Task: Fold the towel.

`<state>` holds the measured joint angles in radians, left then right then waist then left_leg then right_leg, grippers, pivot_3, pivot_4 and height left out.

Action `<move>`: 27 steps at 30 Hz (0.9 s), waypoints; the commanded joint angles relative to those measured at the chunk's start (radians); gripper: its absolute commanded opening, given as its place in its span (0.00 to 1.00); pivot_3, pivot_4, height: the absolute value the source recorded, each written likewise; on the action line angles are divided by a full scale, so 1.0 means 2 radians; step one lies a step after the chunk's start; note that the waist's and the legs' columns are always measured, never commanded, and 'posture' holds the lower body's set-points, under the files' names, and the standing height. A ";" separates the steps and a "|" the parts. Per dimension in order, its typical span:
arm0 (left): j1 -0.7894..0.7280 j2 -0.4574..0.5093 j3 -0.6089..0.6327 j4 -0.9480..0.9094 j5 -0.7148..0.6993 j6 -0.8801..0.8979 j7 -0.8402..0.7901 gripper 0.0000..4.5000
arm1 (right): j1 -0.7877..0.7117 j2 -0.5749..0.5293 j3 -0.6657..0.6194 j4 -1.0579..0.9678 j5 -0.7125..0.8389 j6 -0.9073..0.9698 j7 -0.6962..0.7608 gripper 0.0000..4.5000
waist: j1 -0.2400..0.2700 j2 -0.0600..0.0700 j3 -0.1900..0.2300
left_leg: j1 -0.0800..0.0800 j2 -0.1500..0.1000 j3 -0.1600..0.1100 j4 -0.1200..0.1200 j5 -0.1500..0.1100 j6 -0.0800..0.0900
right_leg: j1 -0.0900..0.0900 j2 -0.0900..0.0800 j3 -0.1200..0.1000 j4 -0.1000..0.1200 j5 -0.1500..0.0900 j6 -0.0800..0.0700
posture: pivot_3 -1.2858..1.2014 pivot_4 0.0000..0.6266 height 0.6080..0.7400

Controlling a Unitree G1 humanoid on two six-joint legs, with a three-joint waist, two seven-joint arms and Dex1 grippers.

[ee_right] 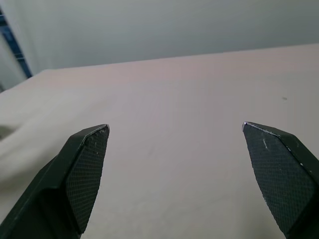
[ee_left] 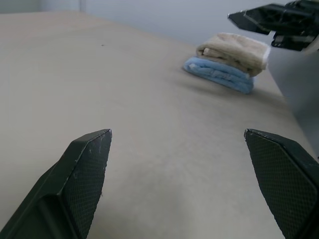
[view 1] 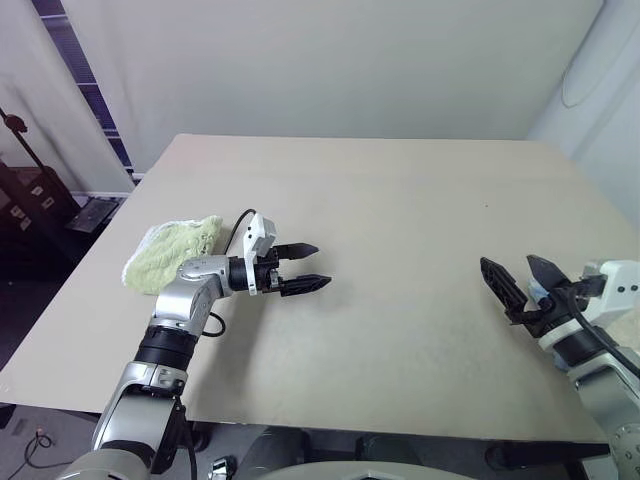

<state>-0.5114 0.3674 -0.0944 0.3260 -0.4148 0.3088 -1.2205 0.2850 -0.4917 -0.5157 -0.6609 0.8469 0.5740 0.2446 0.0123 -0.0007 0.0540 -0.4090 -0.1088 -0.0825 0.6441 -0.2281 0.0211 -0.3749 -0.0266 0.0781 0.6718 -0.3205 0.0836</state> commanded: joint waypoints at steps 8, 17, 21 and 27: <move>-0.007 0.051 0.068 0.014 -0.024 0.016 -0.003 1.00 | -0.042 -0.012 0.029 0.021 -0.011 0.000 0.022 0.99 | 0.001 0.000 0.000 | 0.000 0.000 0.000 -0.002 0.000 0.001 | -0.001 0.000 -0.001 -0.002 0.000 0.000 | 0.52 0.00 0.93; -0.003 0.051 0.078 0.002 -0.027 0.012 0.019 1.00 | -0.074 -0.014 0.046 0.068 -0.023 -0.002 0.045 0.99 | 0.000 0.000 0.000 | 0.000 0.000 0.000 -0.002 0.000 0.001 | 0.000 0.000 -0.001 -0.003 0.001 0.001 | 0.52 0.00 0.93; 0.007 0.054 0.079 -0.018 -0.031 0.018 0.026 1.00 | -0.086 -0.007 0.046 0.084 -0.027 -0.013 0.057 0.99 | 0.000 0.000 0.000 | 0.000 0.000 -0.001 -0.002 0.000 0.001 | -0.001 0.000 -0.001 -0.003 0.001 0.001 | 0.52 0.00 0.93; 0.007 0.053 0.076 -0.020 -0.031 0.017 0.030 1.00 | -0.101 0.009 0.058 0.097 -0.039 -0.028 0.062 0.99 | 0.000 0.000 0.000 | 0.000 0.000 -0.001 -0.003 0.000 0.001 | -0.001 0.000 -0.001 -0.003 0.002 0.002 | 0.52 0.00 0.93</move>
<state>-0.4824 0.4674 0.0345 0.3186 -0.4619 0.3458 -1.1598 0.1041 -0.4811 -0.3964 -0.4546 0.7680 0.5489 0.3616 0.0129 -0.0008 0.0540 -0.4086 -0.1084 -0.0837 0.6385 -0.2273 0.0235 -0.3764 -0.0267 0.0760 0.6658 -0.3170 0.0879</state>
